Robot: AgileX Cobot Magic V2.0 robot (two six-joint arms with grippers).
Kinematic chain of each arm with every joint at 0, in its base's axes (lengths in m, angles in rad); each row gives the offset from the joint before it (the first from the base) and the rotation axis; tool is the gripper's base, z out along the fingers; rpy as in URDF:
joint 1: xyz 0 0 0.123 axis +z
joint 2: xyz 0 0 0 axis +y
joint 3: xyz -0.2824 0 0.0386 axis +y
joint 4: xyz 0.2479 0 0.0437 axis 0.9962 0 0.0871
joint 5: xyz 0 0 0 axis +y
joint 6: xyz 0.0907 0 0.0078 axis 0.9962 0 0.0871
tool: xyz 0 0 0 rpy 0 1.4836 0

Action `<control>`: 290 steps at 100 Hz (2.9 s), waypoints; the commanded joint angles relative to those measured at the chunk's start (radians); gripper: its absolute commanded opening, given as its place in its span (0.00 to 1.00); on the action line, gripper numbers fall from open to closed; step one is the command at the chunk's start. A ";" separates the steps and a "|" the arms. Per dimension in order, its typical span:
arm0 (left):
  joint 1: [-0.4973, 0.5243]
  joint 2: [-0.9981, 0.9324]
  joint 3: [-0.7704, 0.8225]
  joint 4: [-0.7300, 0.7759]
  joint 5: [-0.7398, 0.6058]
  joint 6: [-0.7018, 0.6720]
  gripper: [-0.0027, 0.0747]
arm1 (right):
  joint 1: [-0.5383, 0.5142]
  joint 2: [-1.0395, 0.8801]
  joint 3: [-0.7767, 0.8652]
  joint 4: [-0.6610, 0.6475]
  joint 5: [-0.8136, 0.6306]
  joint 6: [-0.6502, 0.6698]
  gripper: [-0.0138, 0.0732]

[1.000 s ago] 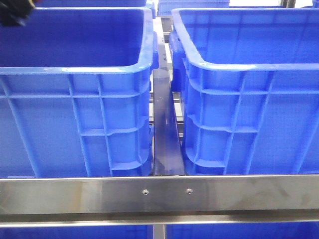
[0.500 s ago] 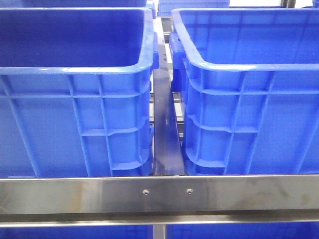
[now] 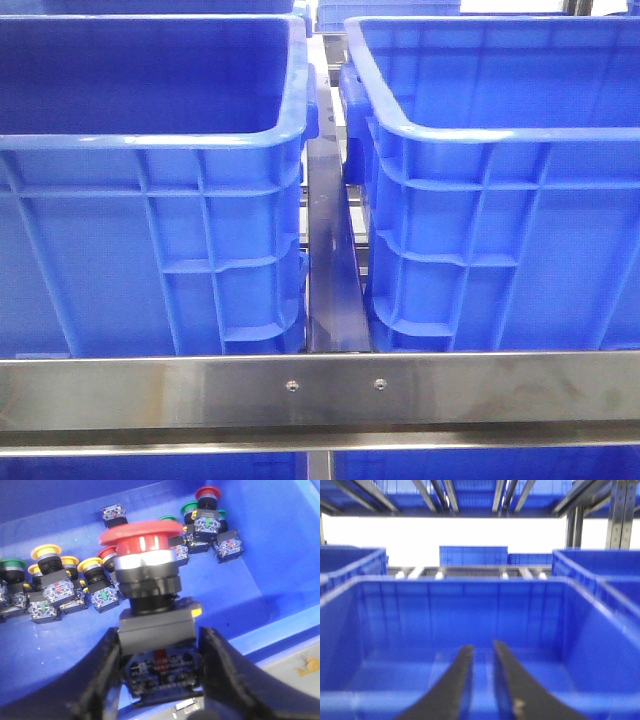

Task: Pick red and yellow buttons and place in box
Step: 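Bring the red button toward the right gripper and grasp its cap, then open the left gripper, leaving the red button in the right gripper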

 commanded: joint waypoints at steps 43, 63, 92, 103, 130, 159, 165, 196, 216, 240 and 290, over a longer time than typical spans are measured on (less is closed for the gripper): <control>-0.007 -0.007 -0.028 -0.017 -0.065 0.001 0.01 | -0.002 0.269 -0.493 0.329 0.460 -0.004 0.65; -0.007 -0.007 -0.028 -0.017 -0.065 0.001 0.01 | 0.060 0.504 -0.618 0.641 0.566 -0.203 0.65; -0.007 -0.007 -0.028 -0.017 -0.065 0.001 0.01 | 0.253 0.866 -0.755 1.175 0.642 -0.610 0.65; -0.007 -0.007 -0.028 -0.017 -0.067 0.001 0.01 | 0.338 1.025 -0.830 1.364 0.689 -0.747 0.65; -0.007 -0.007 -0.028 -0.017 -0.067 0.001 0.01 | 0.497 1.381 -1.082 1.558 0.866 -0.878 0.65; -0.007 -0.007 -0.028 -0.017 -0.067 0.001 0.01 | 0.590 1.608 -1.299 1.624 0.948 -0.878 0.73; -0.007 -0.007 -0.028 -0.017 -0.067 0.001 0.01 | 0.607 1.633 -1.331 1.638 0.955 -0.878 0.76; -0.007 -0.007 -0.028 -0.017 -0.067 0.001 0.01 | 0.676 1.762 -1.483 1.700 0.976 -0.878 0.76; -0.007 -0.007 -0.028 -0.017 -0.067 0.001 0.01 | 0.705 1.827 -1.552 1.728 0.997 -0.877 0.79; -0.007 -0.007 -0.028 -0.018 -0.067 0.001 0.01 | 0.725 1.869 -1.589 1.776 1.003 -0.877 0.79; -0.007 -0.007 -0.028 -0.024 -0.067 0.001 0.01 | 0.753 1.920 -1.605 1.857 1.024 -0.886 0.79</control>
